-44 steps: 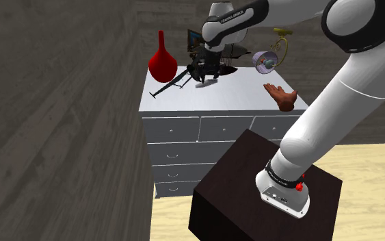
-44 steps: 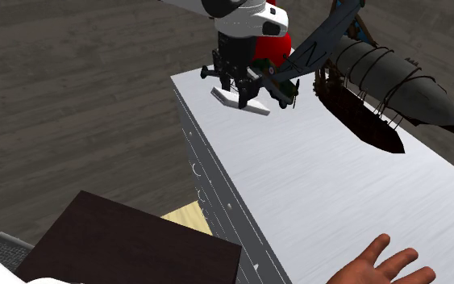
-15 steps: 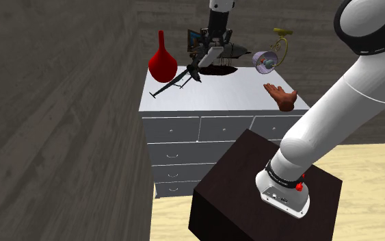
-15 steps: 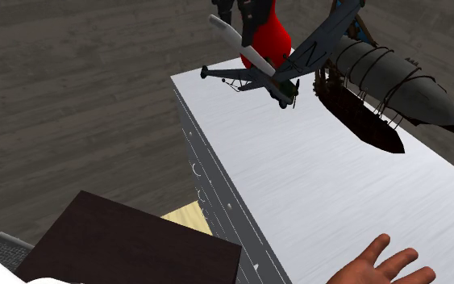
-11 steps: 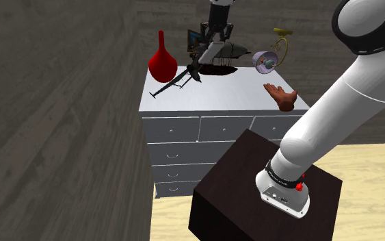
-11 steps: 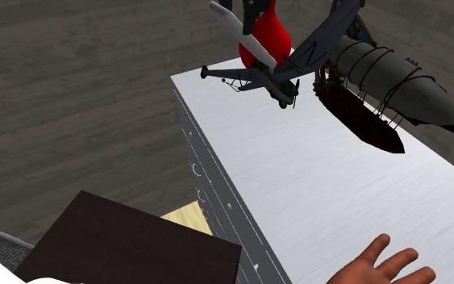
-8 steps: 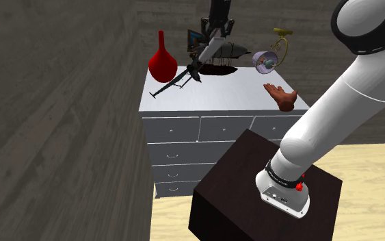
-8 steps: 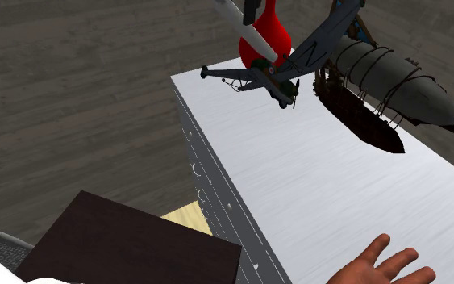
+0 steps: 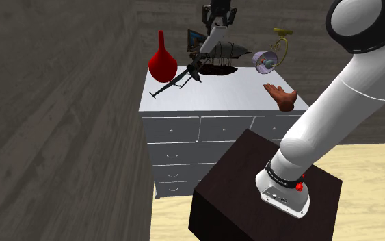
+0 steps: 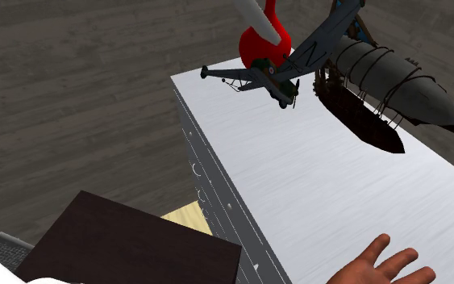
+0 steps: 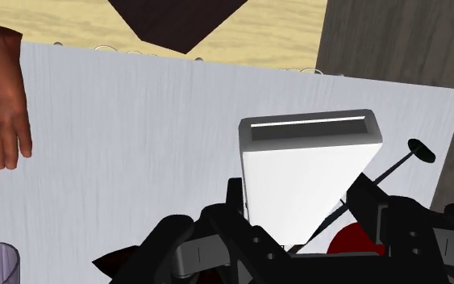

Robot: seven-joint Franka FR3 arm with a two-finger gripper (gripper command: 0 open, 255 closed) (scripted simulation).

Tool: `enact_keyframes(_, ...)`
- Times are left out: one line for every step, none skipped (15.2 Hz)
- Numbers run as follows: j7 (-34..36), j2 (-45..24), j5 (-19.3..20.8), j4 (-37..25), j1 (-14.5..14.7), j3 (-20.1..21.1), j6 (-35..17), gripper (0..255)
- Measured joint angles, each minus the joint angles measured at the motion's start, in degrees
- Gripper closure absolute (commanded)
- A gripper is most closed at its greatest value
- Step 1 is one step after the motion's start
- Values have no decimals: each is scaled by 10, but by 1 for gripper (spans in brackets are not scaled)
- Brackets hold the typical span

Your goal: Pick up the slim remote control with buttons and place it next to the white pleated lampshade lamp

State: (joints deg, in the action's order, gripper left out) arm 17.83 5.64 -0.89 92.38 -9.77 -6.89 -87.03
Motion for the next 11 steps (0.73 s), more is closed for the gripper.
enact_keyframes(2, -1, 0, -10, 1, 1, 9, 255)
enact_keyframes(1, -5, -1, -23, 0, 0, 18, 255)
enact_keyframes(1, -7, -1, -33, 0, 0, 26, 255)
enact_keyframes(0, -13, -2, -47, 0, 0, 35, 255)
enact_keyframes(0, -16, -2, -58, 0, 0, 42, 255)
enact_keyframes(0, -18, -2, -65, 0, -1, 47, 255)
enact_keyframes(-6, -19, -2, -68, -3, -4, 49, 255)
enact_keyframes(-17, -21, -2, -72, -8, -10, 53, 255)
enact_keyframes(-29, -20, -2, -70, -14, -16, 50, 255)
enact_keyframes(-42, -24, -2, -76, -20, -24, 53, 255)
enact_keyframes(-55, -24, -1, -72, -26, -31, 50, 255)
